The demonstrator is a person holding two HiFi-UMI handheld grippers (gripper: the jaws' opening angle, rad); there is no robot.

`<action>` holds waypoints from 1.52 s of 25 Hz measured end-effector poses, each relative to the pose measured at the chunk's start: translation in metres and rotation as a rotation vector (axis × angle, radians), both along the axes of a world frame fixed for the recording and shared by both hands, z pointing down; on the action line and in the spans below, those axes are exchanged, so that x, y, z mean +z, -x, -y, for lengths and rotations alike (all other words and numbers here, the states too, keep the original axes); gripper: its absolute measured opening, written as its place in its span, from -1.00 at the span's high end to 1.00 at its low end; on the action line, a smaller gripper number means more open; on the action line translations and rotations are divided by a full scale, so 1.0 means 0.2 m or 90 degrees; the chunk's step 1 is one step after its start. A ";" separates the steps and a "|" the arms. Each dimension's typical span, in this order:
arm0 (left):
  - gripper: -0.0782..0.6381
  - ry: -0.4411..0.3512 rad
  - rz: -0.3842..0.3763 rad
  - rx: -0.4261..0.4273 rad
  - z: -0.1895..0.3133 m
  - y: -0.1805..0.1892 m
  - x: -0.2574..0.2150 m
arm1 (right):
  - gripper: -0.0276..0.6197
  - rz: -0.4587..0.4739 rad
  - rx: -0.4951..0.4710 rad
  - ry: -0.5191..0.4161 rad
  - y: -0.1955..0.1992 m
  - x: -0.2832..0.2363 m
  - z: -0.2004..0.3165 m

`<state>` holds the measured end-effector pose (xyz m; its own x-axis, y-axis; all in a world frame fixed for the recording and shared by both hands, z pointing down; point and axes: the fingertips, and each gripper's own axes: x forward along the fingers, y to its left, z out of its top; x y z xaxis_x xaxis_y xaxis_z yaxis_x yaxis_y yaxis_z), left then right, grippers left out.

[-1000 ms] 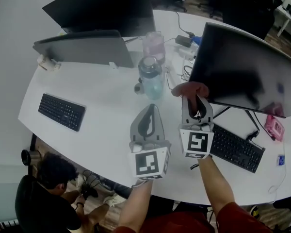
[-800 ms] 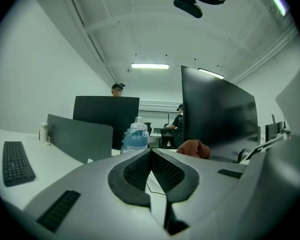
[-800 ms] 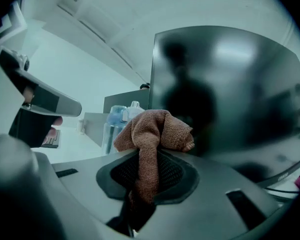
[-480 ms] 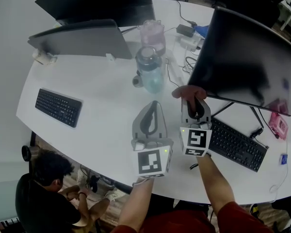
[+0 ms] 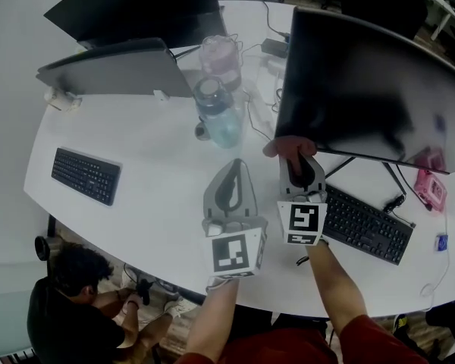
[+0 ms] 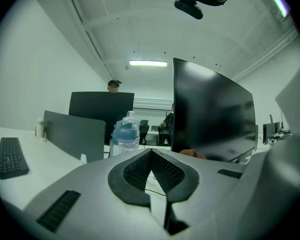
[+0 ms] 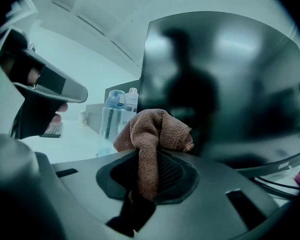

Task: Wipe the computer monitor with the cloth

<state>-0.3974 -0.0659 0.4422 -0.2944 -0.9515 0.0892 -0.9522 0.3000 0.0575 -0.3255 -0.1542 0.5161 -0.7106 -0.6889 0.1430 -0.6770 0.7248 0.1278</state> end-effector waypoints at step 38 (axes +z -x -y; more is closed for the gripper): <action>0.72 -0.006 0.014 0.186 0.63 -1.23 -0.06 | 0.68 0.002 0.191 0.024 -1.37 0.03 0.55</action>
